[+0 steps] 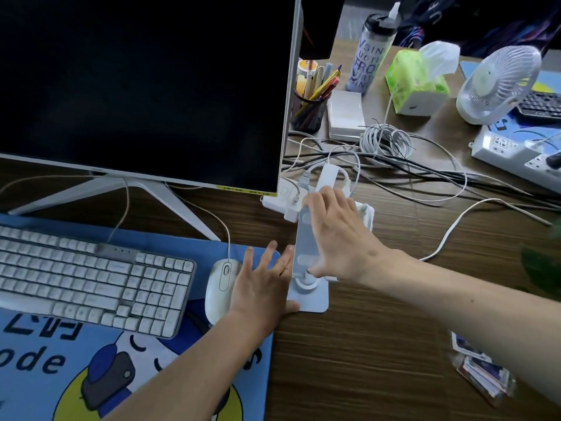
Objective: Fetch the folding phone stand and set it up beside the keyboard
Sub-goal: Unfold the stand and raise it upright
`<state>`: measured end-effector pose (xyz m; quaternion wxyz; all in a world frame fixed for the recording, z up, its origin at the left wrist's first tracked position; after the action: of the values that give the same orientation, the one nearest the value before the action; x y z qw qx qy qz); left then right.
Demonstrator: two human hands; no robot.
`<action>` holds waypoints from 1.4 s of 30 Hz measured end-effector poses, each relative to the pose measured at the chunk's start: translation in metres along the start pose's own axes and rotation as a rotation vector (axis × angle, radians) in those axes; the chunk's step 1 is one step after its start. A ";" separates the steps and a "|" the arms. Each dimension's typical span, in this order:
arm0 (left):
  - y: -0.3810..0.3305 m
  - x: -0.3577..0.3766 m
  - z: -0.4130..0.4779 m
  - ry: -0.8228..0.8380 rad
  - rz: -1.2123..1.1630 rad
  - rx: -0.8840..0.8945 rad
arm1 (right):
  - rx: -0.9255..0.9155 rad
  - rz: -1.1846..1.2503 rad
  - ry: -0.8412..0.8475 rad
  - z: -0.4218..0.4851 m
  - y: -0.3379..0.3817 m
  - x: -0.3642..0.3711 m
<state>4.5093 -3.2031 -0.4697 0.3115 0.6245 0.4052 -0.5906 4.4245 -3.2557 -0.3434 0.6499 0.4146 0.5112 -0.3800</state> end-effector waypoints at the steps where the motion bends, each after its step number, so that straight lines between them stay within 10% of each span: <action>1: 0.000 0.000 0.000 0.002 0.000 -0.003 | -0.008 0.000 -0.001 -0.001 0.001 0.000; 8: -0.002 -0.003 0.002 0.023 0.045 0.033 | -0.013 0.057 -0.007 -0.010 -0.002 0.000; 13: 0.004 -0.010 0.002 0.091 -0.048 0.027 | 0.567 0.819 -0.217 -0.064 -0.043 -0.004; 20: 0.008 -0.034 -0.032 0.023 -1.173 -0.567 | 1.251 1.558 -0.019 -0.125 -0.021 0.067; 30: -0.027 -0.022 -0.022 -0.225 -1.446 -0.814 | 1.263 1.395 0.150 -0.109 -0.018 0.086; 42: -0.018 -0.026 -0.011 -0.174 -1.319 -0.657 | 1.267 1.477 0.082 -0.115 -0.008 0.096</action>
<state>4.4994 -3.1887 -0.4410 0.0936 0.0772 0.8259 -0.5507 4.3949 -3.1592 -0.4537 0.3628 0.9166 -0.1543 -0.0665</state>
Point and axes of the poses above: each hand's wrist, its own z-axis towards the middle knuckle, its own x-axis out of the palm, y = z × x, the point moved 9 cm from there along z, towards the middle knuckle, and after that the axes turned 11 degrees about -y, right-handed, at the moved point
